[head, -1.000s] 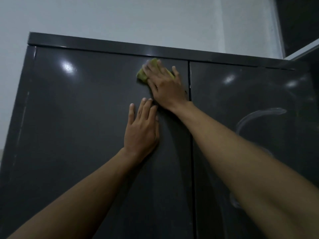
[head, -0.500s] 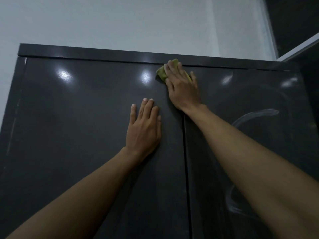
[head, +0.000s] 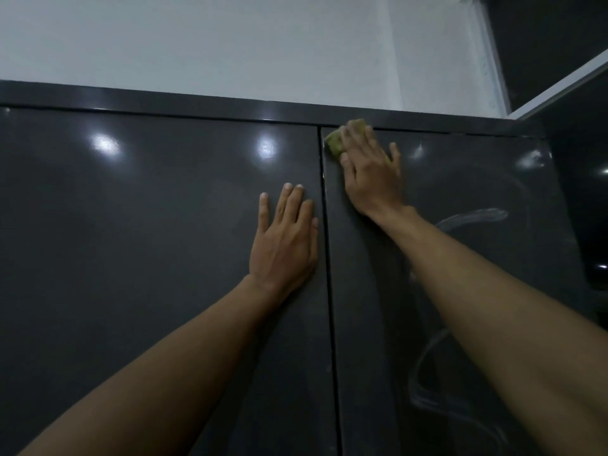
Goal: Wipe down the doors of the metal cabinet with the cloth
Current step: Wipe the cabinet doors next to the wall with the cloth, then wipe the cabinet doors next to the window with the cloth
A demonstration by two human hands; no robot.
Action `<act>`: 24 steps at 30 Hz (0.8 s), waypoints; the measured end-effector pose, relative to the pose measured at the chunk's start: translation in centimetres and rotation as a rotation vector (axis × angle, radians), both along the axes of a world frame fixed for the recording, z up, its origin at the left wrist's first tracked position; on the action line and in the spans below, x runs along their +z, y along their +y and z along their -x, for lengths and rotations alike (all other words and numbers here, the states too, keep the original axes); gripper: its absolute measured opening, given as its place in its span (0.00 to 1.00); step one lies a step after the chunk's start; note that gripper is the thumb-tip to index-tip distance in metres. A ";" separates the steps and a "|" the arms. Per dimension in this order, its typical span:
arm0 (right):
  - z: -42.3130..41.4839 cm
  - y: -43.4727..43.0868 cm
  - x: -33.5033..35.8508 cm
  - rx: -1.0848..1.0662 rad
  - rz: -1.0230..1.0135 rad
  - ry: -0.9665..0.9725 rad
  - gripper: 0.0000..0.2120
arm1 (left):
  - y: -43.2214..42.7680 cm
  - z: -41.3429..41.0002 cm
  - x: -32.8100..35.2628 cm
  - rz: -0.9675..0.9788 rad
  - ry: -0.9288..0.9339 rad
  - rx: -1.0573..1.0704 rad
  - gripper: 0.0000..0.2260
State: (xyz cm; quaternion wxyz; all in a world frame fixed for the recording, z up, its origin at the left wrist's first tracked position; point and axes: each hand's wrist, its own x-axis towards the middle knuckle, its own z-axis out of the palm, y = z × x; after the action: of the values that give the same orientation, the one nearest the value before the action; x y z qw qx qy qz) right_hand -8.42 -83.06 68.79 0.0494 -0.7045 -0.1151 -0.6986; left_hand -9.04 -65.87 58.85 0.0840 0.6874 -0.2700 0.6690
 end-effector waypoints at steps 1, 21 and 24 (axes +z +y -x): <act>0.0 -0.4 0.1 0.007 -0.078 0.000 0.24 | -0.2 0.0 0.1 0.006 -0.003 -0.001 0.14; -0.1 -0.1 -0.9 0.022 0.339 0.086 0.29 | -1.4 -1.2 0.6 0.071 -0.063 0.001 0.14; 0.4 -1.3 -0.9 0.001 0.392 0.092 0.27 | -1.4 -1.0 0.4 0.066 -0.057 0.008 0.16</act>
State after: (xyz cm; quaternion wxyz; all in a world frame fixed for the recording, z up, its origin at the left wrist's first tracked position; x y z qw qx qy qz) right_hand -8.83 -84.37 67.89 -0.0832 -0.7316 -0.2471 -0.6299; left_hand -8.00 -67.23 59.26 0.0964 0.6661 -0.2473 0.6971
